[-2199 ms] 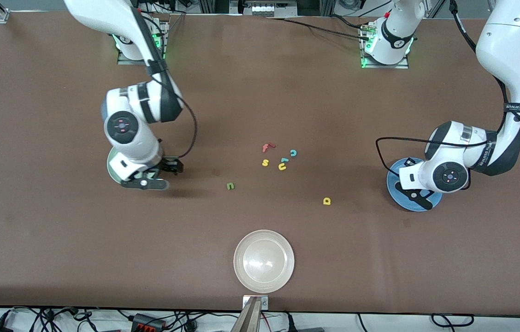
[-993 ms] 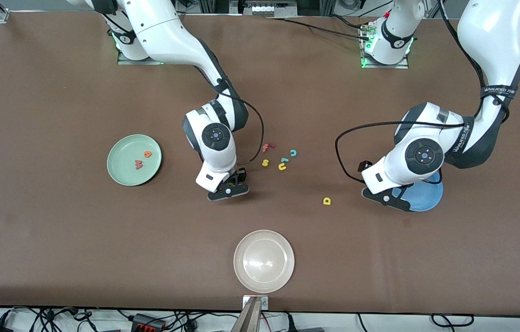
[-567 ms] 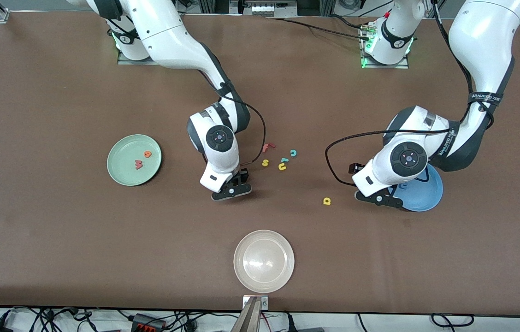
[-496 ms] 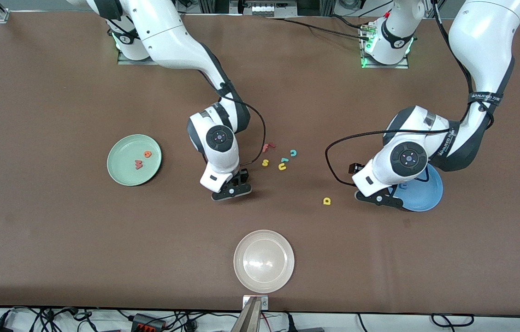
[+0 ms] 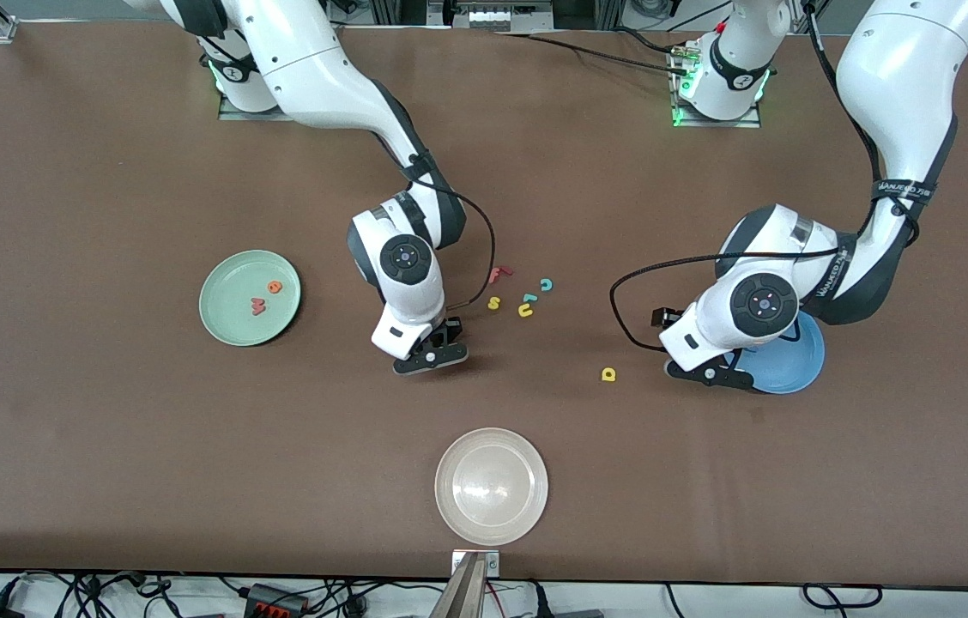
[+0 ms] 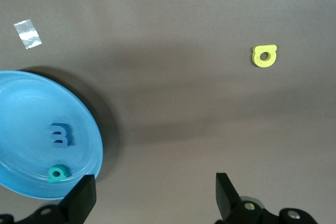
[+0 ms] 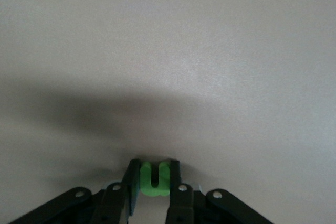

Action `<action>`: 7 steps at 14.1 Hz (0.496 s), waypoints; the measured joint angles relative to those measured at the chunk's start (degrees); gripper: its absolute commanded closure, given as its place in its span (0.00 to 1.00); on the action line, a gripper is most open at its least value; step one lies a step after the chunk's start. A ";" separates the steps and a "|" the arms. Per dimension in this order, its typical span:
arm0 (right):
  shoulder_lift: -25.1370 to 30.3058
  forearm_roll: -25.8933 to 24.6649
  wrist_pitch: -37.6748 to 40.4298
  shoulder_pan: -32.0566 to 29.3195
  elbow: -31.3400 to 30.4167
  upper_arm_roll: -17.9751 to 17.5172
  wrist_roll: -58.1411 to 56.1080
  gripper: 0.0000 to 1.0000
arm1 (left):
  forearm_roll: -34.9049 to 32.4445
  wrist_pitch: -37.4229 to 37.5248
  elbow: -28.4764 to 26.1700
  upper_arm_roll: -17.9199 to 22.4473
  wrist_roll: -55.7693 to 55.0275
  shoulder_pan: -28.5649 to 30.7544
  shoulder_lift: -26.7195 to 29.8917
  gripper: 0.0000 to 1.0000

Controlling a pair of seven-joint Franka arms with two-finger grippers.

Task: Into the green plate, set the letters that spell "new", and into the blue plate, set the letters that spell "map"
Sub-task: 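Carry the u to the green plate while the left gripper grasps the a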

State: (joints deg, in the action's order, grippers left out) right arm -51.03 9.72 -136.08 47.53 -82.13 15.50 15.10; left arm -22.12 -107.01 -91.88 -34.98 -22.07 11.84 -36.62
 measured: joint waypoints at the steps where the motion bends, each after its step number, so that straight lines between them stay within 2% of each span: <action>1: 0.00 0.04 0.03 -0.36 0.01 0.01 -0.20 0.82 | 0.64 -0.10 0.67 -0.03 -1.44 -0.40 -0.59 0.00; 4: 0.53 0.05 1.05 -2.20 -0.62 0.72 -0.38 0.83 | 1.01 -5.06 2.06 0.15 -5.99 -2.20 -4.22 0.00; 7: 3.78 0.05 9.64 -6.97 -1.99 1.23 -1.25 0.83 | 1.01 -12.21 2.42 1.22 -8.11 -3.52 -8.61 0.00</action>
State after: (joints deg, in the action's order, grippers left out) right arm -47.25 9.77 -126.44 40.56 -84.12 16.74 13.84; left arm -21.11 -119.22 -89.46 -33.77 -30.18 8.32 -45.23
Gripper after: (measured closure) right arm 0.731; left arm 0.000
